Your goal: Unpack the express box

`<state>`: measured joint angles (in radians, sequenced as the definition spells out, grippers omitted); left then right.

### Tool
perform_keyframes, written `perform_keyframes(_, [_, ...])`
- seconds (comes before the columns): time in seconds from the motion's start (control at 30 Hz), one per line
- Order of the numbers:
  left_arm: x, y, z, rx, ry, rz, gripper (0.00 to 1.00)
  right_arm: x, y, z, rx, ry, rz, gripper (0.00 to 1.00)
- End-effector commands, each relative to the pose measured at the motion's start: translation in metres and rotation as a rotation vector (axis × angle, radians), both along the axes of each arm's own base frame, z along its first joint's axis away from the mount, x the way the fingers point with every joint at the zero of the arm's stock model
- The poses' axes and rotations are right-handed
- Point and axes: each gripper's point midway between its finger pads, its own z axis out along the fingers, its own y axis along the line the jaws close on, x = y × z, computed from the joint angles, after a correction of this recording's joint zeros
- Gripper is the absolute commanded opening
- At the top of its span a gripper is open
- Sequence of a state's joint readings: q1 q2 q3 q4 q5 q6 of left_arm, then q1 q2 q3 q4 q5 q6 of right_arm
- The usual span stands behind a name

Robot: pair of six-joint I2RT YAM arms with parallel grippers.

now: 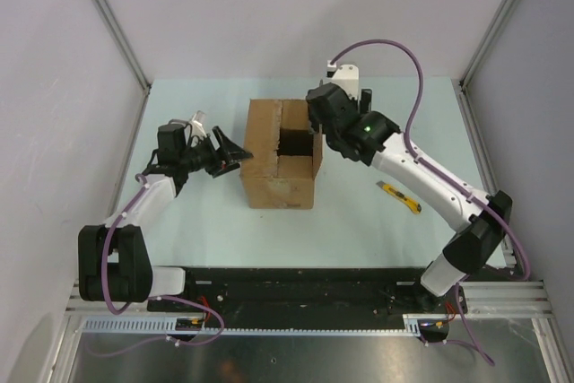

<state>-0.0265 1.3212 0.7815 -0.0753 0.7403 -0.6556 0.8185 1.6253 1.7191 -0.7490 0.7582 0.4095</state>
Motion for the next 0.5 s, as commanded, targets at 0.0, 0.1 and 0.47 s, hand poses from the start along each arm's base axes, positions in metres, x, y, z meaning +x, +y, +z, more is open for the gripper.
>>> perform_keyframes(0.0, [-0.015,0.014,-0.05,0.101,0.154,0.05,0.77,-0.006,-0.007,-0.025,-0.015,0.043,0.076,0.91])
perform_keyframes(0.1, [-0.016,0.014,-0.052,0.102,0.158,0.051,0.77,-0.006,-0.013,-0.047,0.035,0.095,0.103,0.89])
perform_keyframes(0.47, [-0.016,0.014,-0.038,0.098,0.117,0.057,0.78,-0.001,-0.02,-0.103,0.032,0.206,0.089,0.88])
